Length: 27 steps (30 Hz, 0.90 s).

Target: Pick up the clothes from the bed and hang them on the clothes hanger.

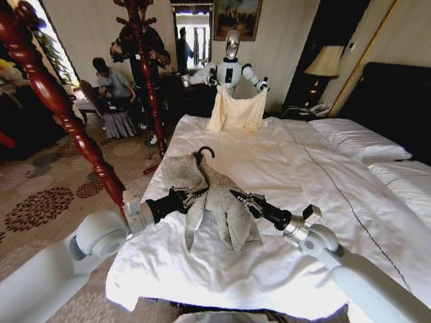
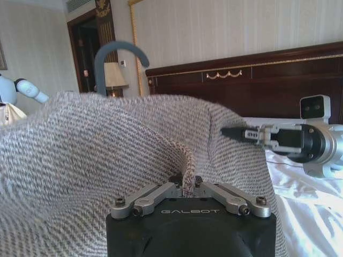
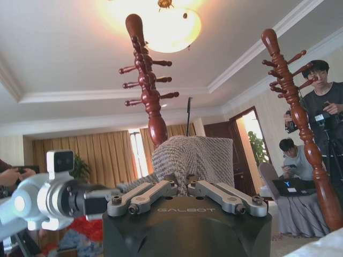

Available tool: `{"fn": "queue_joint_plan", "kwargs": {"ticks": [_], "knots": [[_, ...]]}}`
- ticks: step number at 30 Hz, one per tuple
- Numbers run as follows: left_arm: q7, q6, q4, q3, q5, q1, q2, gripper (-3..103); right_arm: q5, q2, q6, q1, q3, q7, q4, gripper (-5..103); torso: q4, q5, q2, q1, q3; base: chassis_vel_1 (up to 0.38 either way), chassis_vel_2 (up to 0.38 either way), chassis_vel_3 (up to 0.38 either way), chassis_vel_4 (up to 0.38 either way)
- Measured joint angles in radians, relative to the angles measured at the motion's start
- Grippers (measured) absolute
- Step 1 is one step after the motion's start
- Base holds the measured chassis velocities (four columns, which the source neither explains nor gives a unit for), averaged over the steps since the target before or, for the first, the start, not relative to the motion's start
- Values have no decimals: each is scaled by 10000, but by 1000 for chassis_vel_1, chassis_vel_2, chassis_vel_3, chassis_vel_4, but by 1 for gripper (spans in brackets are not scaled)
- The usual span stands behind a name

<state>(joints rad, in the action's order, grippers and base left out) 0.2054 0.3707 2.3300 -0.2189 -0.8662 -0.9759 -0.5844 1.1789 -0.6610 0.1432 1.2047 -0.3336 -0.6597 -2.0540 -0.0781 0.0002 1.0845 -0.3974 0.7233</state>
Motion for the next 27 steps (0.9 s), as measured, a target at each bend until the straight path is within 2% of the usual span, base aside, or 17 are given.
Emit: {"fn": "queue_joint_plan", "kwargs": {"ticks": [5,6,9,10,12,13,14,17,18,20,22,25,26,27], "knots": [[-16,-27,-21,-64,140,-170,28,3,389,-36,66,15,-21,-57,-88,3,1,0,0,0,-1,0,0,0,0],[-21,-29,-22,-128,163,-226,43,-1,513,-49,79,20,-28,-58,-117,3,1,0,0,0,0,0,0,0,0],[-22,-70,-42,-283,232,-323,56,3,751,-79,122,38,-88,-58,-170,3,1,0,0,0,0,0,0,0,0],[0,-110,-77,-339,275,-338,56,7,795,-90,149,64,-146,-63,-182,3,2,0,0,1,0,0,0,0,0],[441,-360,-220,-510,459,-339,55,19,897,-90,204,211,-411,-96,-226,3,0,0,0,0,0,0,0,0,0],[441,-360,-220,-510,459,-339,55,19,897,-90,204,211,-411,-96,-226,3,0,0,0,0,0,0,0,0,0],[701,-480,-279,-587,541,-336,59,19,947,-90,216,255,-519,-111,-244,3,0,0,0,0,0,0,0,0,0],[1404,-738,-473,-778,754,-290,79,34,1152,-123,238,318,-870,-169,-271,3,0,0,0,1,-1,0,0,0,0],[1404,-738,-473,-778,754,-290,79,34,1152,-123,238,318,-870,-169,-271,3,0,0,0,1,-1,0,0,0,0],[1521,-771,-571,-813,784,-261,82,45,1262,-179,243,285,-1002,-211,-223,3,1,-1,0,0,0,0,0,0,0],[1530,-772,-585,-813,793,-258,82,45,1280,-202,243,272,-1024,-224,-209,3,1,0,0,0,0,0,0,0,0],[1615,-784,-561,-798,820,-256,46,62,1355,-395,243,226,-1098,-293,-177,3,0,0,0,1,0,0,0,0,0],[1636,-791,-539,-798,821,-255,33,62,1356,-432,243,225,-1105,-317,-167,3,1,-1,0,0,0,0,0,0,0],[1665,-818,-466,-802,817,-249,6,72,1357,-507,243,227,-1125,-393,-124,3,1,0,0,0,-1,0,0,0,0]]}}
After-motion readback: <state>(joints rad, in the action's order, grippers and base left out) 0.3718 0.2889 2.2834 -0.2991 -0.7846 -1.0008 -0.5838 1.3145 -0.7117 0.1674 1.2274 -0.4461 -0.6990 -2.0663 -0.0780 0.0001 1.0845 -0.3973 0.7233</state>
